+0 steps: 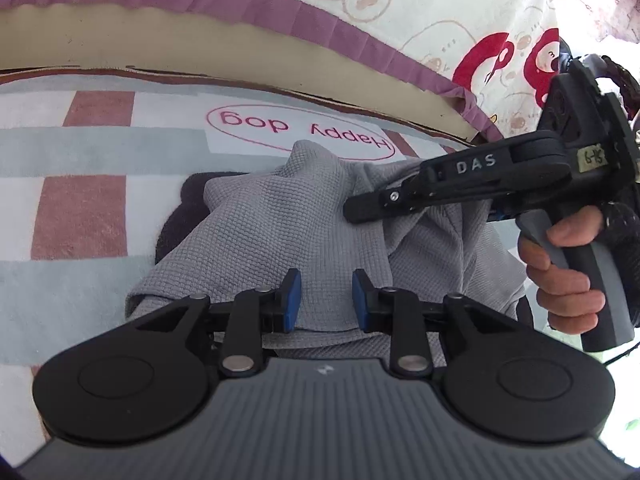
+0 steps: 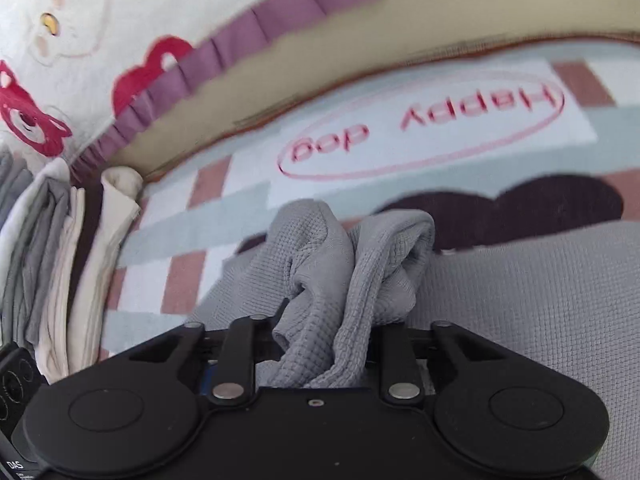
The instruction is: Fold clothes
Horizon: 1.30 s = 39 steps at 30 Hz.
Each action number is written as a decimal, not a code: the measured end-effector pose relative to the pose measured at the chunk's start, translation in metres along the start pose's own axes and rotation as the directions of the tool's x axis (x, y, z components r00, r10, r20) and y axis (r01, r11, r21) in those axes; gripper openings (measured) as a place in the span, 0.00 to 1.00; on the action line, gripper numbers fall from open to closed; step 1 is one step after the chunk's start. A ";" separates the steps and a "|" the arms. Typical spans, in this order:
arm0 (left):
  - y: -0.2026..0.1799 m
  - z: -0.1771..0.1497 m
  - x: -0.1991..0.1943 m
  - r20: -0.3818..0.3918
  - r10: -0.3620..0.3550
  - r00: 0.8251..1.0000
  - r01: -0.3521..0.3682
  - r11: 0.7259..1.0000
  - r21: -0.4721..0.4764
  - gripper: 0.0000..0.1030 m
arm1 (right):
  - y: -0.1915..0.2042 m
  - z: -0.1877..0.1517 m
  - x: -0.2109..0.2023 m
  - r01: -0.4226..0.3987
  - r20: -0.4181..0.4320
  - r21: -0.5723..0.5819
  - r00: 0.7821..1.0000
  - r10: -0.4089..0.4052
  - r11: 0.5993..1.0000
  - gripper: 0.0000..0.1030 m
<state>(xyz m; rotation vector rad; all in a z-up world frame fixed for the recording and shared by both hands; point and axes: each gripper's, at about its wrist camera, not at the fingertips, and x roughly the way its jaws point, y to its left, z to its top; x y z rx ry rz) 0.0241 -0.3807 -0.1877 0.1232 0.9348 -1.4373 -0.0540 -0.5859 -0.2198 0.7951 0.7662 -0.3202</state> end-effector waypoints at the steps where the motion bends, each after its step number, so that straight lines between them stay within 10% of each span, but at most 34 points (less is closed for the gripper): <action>1: -0.001 0.001 -0.005 0.018 0.001 1.000 -0.001 1.000 0.010 0.26 | 0.005 0.000 -0.007 -0.011 0.037 -0.014 0.999 0.012 1.000 0.23; 9: 0.003 0.022 -0.054 0.249 -0.088 0.964 0.099 0.995 -0.032 0.31 | -0.031 -0.014 -0.066 0.067 0.170 -0.012 0.983 -0.064 0.998 0.22; 18: -0.011 0.011 -0.023 0.146 -0.080 0.986 0.082 0.997 -0.005 0.31 | -0.121 -0.034 -0.122 0.188 0.221 0.135 0.951 -0.214 0.973 0.22; 27: -0.033 0.015 -0.010 0.145 -0.071 0.987 0.072 0.997 -0.005 0.33 | -0.106 -0.020 -0.143 -0.008 0.374 0.016 0.927 0.001 1.000 0.22; 33: -0.051 0.010 0.013 0.081 -0.028 0.996 0.026 0.999 0.031 0.33 | -0.111 -0.039 -0.150 0.134 0.340 -0.077 0.935 -0.101 0.988 0.58; 39: -0.074 0.005 0.009 0.049 -0.012 0.999 0.003 0.985 0.174 0.33 | -0.108 -0.061 -0.163 0.254 0.329 -0.222 0.928 -0.173 0.942 0.53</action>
